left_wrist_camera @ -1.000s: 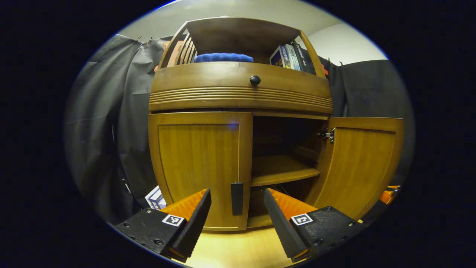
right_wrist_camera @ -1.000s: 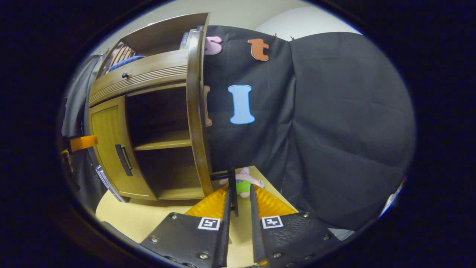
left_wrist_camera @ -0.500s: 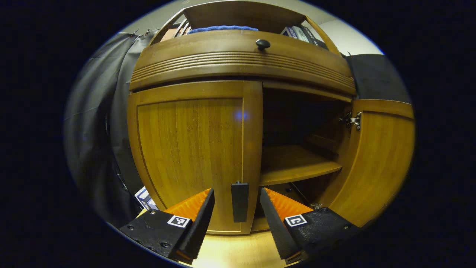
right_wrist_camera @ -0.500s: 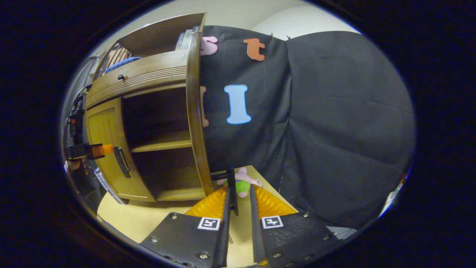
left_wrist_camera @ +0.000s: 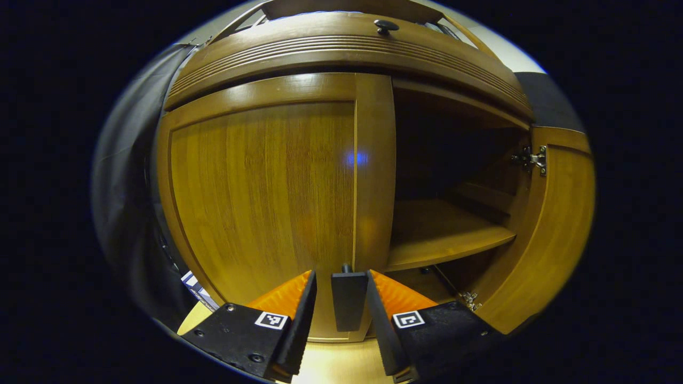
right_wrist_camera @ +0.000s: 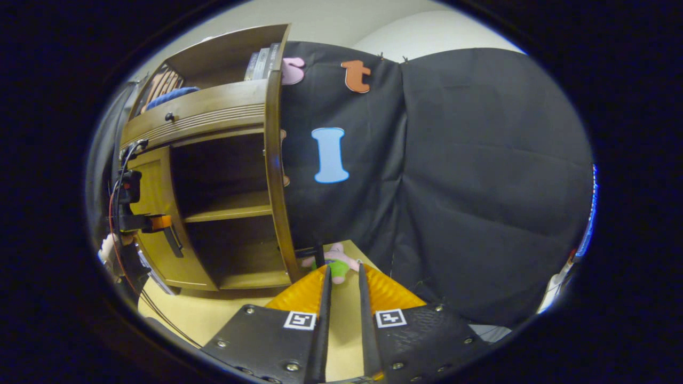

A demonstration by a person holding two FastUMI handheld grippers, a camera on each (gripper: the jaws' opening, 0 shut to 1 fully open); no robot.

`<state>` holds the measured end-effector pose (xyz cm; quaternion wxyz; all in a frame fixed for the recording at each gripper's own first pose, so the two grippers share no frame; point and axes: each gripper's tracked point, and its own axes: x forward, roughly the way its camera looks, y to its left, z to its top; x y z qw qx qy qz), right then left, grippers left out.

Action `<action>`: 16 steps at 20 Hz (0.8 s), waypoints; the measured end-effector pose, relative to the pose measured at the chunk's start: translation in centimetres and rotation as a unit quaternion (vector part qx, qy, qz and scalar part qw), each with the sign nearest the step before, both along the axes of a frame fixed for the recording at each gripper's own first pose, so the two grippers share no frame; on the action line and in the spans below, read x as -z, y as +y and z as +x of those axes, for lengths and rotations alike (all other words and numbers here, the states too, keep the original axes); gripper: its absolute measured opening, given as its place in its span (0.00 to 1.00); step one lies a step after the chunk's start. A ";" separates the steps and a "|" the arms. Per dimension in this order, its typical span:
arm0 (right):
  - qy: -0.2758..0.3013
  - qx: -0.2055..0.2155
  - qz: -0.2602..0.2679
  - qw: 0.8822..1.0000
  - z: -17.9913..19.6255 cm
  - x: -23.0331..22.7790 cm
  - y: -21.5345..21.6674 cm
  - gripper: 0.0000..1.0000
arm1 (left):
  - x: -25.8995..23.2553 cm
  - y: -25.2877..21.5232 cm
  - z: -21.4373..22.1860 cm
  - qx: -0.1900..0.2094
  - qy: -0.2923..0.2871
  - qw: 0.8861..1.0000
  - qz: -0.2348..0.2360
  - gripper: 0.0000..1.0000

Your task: Open the right door of the double-door shoe cabinet with the right hand, and open the left door with the left hand.

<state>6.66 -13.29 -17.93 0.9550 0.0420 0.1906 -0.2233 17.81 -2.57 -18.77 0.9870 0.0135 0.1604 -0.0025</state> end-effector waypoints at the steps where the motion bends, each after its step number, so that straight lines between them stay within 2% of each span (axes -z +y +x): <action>1: 0.001 0.003 0.000 1.000 -0.4 -0.1 -0.1 0.26 | 0.1 0.0 0.2 0.001 0.001 1.000 -0.001 0.56; 2: 0.002 0.006 -0.001 1.000 -0.8 -0.2 -0.2 0.27 | 0.4 -0.2 0.3 0.003 0.004 1.000 -0.002 0.57; 3: 0.003 0.008 -0.002 1.000 -1.0 -0.2 -0.4 0.27 | 0.5 -0.3 0.5 0.003 0.005 1.000 -0.003 0.51; 4: 0.004 0.010 -0.003 1.000 -1.3 -0.3 -0.4 0.27 | 0.7 -0.4 0.5 0.005 0.007 1.000 -0.005 0.52; 5: 0.004 0.012 -0.003 1.000 -1.6 -0.5 -0.5 0.27 | 0.9 -0.6 0.6 0.007 0.009 1.000 -0.009 0.48; 7: 0.003 0.014 -0.003 1.000 -2.1 -0.6 -0.7 0.27 | 0.9 -0.7 0.6 0.005 0.009 1.000 -0.011 0.35; 8: 0.002 0.016 -0.002 1.000 -2.3 -0.6 -0.7 0.27 | 1.0 -0.6 0.5 0.005 0.010 1.000 -0.013 0.37; 14: 0.000 0.007 0.000 1.000 -3.1 -0.9 -0.3 0.27 | 0.9 -0.6 -0.3 0.010 0.011 1.000 -0.023 0.31; 16: -0.001 0.002 0.002 1.000 -3.1 -1.1 0.0 0.27 | 0.8 -0.5 -1.0 0.011 0.009 1.000 -0.026 0.34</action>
